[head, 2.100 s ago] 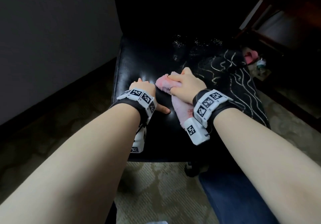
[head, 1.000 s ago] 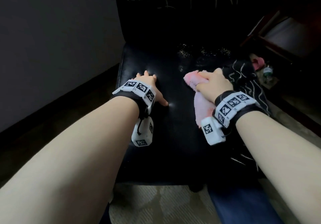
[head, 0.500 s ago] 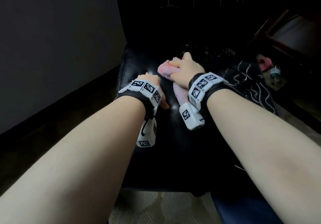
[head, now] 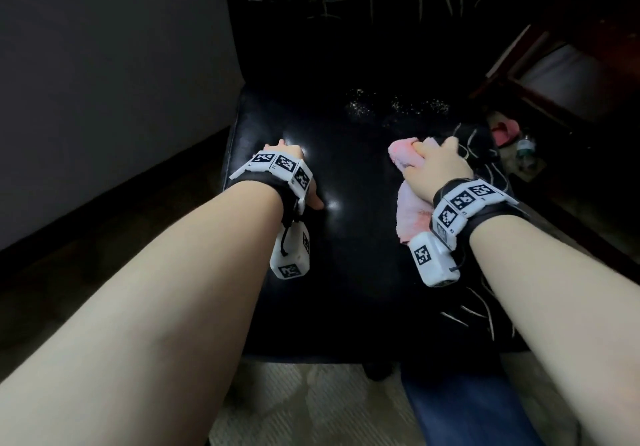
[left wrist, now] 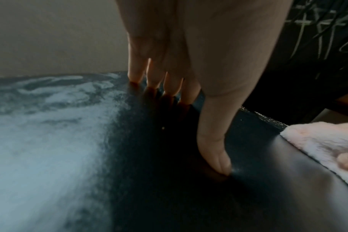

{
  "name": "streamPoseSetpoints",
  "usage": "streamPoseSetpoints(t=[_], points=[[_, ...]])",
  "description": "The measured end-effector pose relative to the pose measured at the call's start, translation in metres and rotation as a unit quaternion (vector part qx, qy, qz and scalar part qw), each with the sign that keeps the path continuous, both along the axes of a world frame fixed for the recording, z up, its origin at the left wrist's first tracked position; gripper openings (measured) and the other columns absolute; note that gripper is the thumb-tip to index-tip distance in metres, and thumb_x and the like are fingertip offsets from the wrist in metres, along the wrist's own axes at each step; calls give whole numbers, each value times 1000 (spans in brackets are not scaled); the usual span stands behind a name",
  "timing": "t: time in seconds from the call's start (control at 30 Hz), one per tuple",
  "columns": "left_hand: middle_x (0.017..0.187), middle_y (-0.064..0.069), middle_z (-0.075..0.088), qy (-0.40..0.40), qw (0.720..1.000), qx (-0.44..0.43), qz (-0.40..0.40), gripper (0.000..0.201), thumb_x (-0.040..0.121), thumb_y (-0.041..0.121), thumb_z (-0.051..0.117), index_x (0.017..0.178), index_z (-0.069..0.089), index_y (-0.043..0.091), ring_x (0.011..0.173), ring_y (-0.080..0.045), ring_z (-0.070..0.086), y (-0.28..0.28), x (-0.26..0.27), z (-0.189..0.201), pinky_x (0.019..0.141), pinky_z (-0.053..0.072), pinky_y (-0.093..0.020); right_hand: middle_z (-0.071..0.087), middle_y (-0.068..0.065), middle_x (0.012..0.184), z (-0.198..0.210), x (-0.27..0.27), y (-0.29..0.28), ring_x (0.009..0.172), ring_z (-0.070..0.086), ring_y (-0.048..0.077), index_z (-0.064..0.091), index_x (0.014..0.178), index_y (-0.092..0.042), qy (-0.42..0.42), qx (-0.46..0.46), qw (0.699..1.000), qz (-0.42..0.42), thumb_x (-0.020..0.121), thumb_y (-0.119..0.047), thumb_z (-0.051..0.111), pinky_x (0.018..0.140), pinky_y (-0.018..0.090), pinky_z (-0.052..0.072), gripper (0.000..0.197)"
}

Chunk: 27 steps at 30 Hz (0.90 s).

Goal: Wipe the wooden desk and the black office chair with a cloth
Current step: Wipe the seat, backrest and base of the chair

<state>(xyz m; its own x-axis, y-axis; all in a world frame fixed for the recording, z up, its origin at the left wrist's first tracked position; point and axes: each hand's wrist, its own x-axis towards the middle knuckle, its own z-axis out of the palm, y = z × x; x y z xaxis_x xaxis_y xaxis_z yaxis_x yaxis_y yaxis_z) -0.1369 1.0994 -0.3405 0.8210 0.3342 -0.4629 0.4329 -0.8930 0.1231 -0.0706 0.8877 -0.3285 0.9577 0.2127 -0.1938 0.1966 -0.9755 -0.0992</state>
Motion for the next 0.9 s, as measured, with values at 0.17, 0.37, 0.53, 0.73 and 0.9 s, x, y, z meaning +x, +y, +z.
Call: streamPoseSetpoints(t=[0.17,0.37,0.53,0.73,0.9], points=[[132,-8,43,-34,999,13,-32,95,50,62,82,126,50,15,127,-34,39,4,-3,-11,95,41,-44,41,5,112,2,-14,53,95,48,33,44,123,-25,51,21,997,60,83,-42,28,77,40,42,46],[89,1,39,-33,999,-2,-42,72,45,65,82,94,53,20,94,-23,46,6,-3,2,69,40,-34,32,-1,107,3,-28,77,94,48,25,45,120,-42,60,51,988,135,84,-34,47,76,37,44,37],[84,1,46,-19,1000,-5,-13,64,44,62,81,80,50,19,86,-24,52,0,-1,12,79,47,-39,36,10,123,6,-14,46,102,50,37,34,132,-32,25,4,998,65,89,-30,39,80,42,40,43],[139,-12,38,-116,992,48,24,97,63,69,69,135,36,15,132,-32,33,-14,11,11,114,18,-45,50,21,121,9,23,30,104,54,41,32,128,-11,-24,63,993,-98,87,-20,50,75,39,38,45],[159,-9,-7,-79,996,-28,26,131,56,74,71,152,1,21,145,-31,-10,-8,32,-6,118,-4,-46,49,19,124,4,45,37,110,52,41,41,133,-19,-36,30,994,-97,89,-16,47,81,41,43,44]])
